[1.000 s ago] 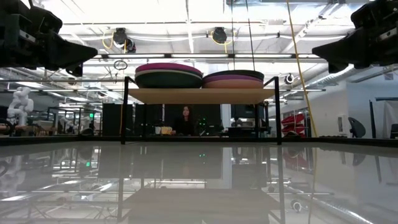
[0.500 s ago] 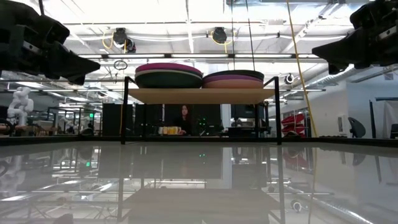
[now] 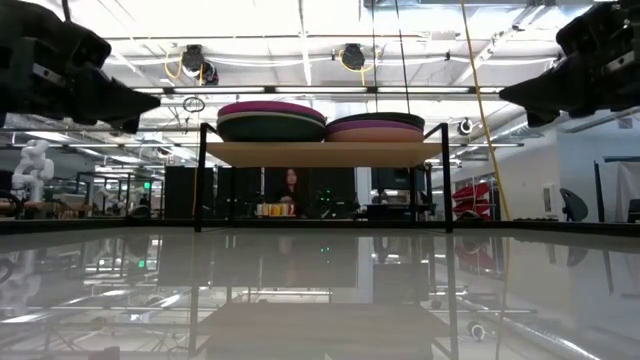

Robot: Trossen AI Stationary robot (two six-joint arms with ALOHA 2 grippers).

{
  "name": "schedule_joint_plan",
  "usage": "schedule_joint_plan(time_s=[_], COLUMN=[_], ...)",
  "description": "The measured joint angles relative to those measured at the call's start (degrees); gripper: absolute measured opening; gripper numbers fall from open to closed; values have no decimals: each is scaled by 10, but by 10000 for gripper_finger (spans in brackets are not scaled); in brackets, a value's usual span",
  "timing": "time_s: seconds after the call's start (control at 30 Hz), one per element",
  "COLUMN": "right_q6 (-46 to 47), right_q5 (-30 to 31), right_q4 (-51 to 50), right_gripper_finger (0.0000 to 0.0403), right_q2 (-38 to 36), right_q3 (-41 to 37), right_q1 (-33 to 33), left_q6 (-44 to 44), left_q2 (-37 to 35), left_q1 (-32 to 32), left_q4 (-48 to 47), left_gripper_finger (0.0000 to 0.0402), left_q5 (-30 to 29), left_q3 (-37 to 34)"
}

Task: Place and stack plates onto a shelf
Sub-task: Return to Home Position

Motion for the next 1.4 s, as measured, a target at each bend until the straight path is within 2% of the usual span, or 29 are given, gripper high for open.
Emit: schedule_joint_plan(time_s=[0.5, 1.03, 1.4], right_q6=[-5, -3, -3], right_q5=[0, 0, 0], right_q4=[0, 0, 0], right_gripper_finger=[0, 0, 0], right_q2=[8, 8, 8], right_q3=[0, 0, 0], right_q1=[0, 0, 0], left_q6=[2, 8, 6], left_q2=[-4, -88, -90], left_q1=[0, 1, 8], left_q4=[29, -12, -13], left_gripper_finger=[24, 24, 24], left_q5=[50, 51, 51], left_q3=[0, 0, 0])
